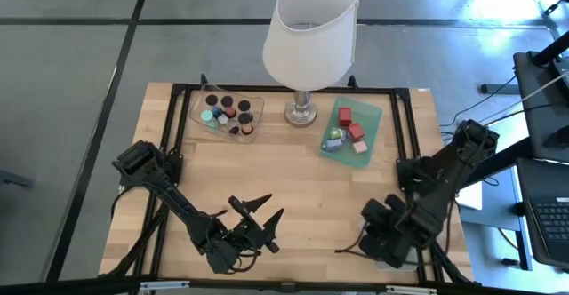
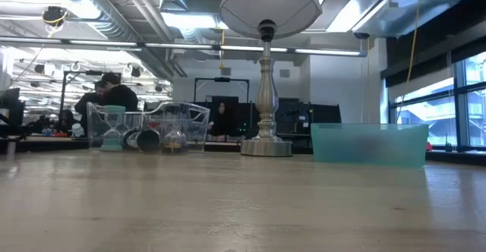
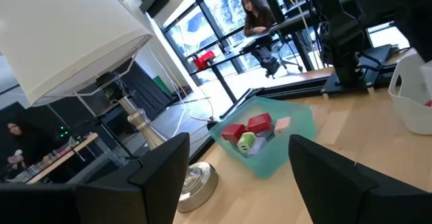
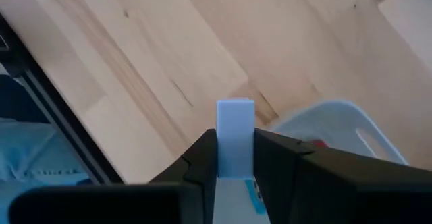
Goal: Pick & Place Office items
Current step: Put the white digital timer into the gray bin
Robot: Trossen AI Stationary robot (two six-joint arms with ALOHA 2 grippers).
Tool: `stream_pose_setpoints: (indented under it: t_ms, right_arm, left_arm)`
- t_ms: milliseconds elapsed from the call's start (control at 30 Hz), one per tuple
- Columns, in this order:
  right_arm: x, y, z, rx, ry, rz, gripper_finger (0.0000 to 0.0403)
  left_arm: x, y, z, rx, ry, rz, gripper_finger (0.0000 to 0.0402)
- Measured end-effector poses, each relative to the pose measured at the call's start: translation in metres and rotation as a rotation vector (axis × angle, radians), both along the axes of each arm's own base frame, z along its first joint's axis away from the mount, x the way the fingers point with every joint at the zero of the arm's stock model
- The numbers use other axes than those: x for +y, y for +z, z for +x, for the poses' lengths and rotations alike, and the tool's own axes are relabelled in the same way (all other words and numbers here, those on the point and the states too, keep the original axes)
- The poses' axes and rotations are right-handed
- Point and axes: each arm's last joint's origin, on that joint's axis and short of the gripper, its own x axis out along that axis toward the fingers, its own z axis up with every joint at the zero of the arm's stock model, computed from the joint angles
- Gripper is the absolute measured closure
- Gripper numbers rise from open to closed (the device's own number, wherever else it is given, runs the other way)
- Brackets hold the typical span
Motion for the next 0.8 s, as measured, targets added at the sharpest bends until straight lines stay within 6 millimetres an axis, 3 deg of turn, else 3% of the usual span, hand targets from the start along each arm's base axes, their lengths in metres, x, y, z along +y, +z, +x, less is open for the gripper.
stream_pose_setpoints:
  t_ms: [300,567,800]
  right_arm:
    - [0.014,-0.001,-0.031,0.078,0.147,-0.035,0.0324]
    - [0.02,-0.005,-0.035,0.028,0.127,-0.072,0.0323]
    - [0.02,-0.036,-0.038,0.161,0.106,-0.114,0.0323]
  left_arm:
    - [0.0,0.0,0.0,0.001,0.0,0.001,0.0151]
    - [-0.001,0.0,0.0,-0.004,-0.001,-0.003,0.0151]
    - [-0.007,-0.001,-0.006,-0.005,-0.021,-0.005,0.0151]
